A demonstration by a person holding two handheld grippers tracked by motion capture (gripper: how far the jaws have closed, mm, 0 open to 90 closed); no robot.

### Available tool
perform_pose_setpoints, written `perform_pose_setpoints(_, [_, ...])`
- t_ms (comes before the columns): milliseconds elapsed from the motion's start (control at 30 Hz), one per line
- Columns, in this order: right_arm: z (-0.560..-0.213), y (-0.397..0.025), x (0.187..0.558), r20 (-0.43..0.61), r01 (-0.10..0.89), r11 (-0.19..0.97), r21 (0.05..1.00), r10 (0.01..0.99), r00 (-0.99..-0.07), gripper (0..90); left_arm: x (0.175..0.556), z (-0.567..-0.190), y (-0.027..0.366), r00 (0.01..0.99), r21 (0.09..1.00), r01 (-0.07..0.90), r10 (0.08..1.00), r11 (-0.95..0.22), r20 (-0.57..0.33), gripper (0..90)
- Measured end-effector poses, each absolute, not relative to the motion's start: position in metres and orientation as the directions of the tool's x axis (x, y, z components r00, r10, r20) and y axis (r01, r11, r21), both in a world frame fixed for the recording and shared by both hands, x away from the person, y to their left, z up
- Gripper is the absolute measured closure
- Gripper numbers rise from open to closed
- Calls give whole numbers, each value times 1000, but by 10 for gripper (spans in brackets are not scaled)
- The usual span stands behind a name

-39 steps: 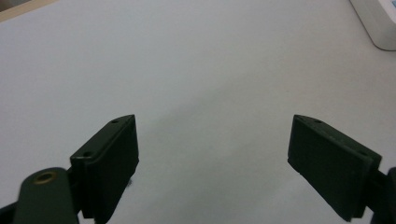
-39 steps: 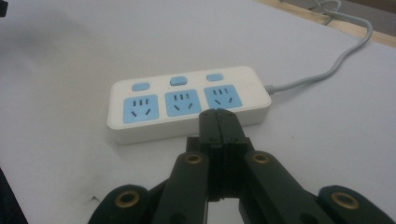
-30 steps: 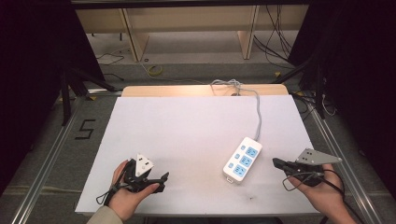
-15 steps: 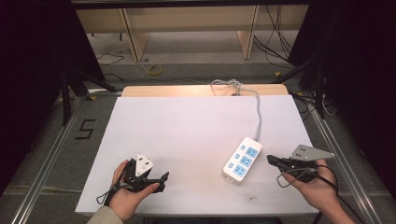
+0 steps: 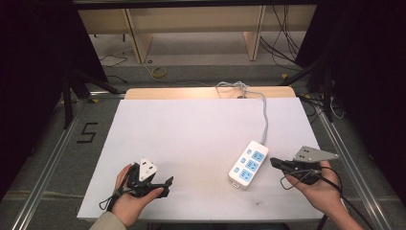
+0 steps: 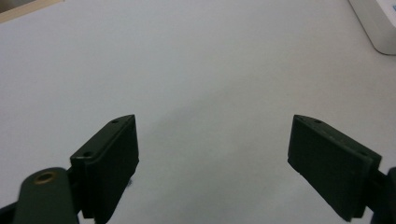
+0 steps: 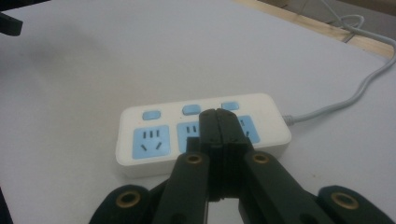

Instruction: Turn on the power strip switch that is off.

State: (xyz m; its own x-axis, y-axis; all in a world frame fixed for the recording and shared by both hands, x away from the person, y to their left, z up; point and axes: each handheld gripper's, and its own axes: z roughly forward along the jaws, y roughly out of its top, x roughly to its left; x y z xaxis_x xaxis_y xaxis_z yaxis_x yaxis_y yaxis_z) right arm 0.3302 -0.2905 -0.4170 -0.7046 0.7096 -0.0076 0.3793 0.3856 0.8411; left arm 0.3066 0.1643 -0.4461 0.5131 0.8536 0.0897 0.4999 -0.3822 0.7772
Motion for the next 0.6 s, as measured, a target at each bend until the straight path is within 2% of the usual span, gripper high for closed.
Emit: perform_pose_setpoints(600, [-417,-280,339,-10,384,405,830,699,-715,900,307,-446,164,513,777,500,854,-381,89,160])
